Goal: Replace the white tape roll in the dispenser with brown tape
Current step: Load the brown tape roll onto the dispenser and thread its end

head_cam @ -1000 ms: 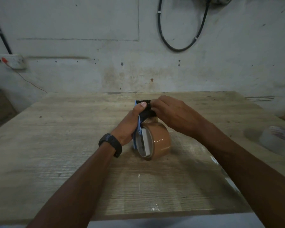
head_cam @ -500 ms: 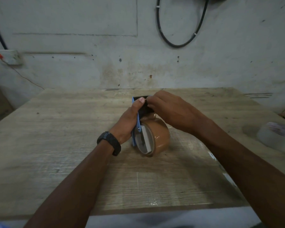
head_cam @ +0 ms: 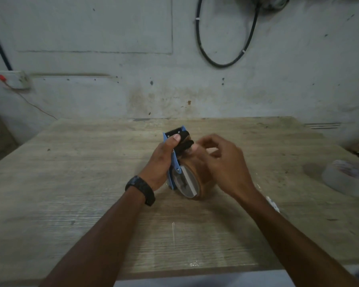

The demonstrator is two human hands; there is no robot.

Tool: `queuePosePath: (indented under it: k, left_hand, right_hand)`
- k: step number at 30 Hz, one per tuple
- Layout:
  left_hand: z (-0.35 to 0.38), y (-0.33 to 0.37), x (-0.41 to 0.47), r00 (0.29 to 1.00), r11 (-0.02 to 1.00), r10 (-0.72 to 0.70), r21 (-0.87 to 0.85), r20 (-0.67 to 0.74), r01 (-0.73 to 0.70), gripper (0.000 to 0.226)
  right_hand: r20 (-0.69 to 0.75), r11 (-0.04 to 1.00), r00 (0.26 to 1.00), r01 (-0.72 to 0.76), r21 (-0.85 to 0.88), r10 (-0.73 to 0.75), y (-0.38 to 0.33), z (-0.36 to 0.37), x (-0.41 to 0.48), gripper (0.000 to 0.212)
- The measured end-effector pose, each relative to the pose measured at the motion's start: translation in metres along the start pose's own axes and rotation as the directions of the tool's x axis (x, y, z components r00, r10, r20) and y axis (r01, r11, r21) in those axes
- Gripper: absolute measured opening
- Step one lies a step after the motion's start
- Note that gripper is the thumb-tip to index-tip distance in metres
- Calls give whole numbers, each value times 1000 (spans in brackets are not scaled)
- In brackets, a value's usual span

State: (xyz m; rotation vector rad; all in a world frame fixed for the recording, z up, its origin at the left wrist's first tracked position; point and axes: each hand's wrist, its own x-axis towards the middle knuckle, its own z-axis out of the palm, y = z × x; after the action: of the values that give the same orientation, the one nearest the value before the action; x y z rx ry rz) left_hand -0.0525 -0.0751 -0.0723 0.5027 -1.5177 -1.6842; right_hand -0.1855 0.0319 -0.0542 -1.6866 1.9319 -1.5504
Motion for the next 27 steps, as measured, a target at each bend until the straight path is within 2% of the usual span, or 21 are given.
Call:
queuePosePath:
  k: [3, 7, 12, 18, 20, 22, 24, 25, 27]
  left_hand:
    - [3, 1, -1, 999, 999, 48, 22, -15, -47, 30]
    - [1, -1, -1, 991, 993, 111, 43, -70, -108, 37]
    - [6, -5, -3, 990, 992, 112, 74, -88, -105, 46]
    - [11, -2, -5, 988, 994, 94, -35, -120, -99, 40]
    - [9, 3, -4, 991, 994, 106, -11, -78, -107, 33]
    - [5, 12, -4, 981, 981, 183, 77, -69, -178, 37]
    - [0, 19, -5, 931, 880, 358, 359, -73, -310, 41]
    - [-3, 20, -7, 884, 759, 466, 527, -32, -381, 42]
    - [-4, 19, -10, 775, 447, 623, 766, 104, -462, 39]
  right_hand:
    - [-9, 999, 1000, 30, -15, -30, 2, 12, -20, 31]
    - [-28, 998, 999, -40, 47, 42, 5, 30, -33, 49]
    - [-103, 990, 991, -77, 116, 89, 2, 38, -35, 53]
    - [-206, 991, 977, -23, 131, 50, -2, 49, -34, 51]
    - [-214, 992, 976, -17, 122, 43, -1, 47, -32, 50]
    - [-243, 996, 970, -7, 92, 29, 1, 44, -29, 51]
    - [-271, 999, 963, 9, 46, 4, 3, 42, -28, 53]
    - [-278, 1000, 961, 7, 31, 2, 4, 41, -27, 53]
    - [-279, 1000, 960, -13, -12, 9, 8, 38, -25, 55]
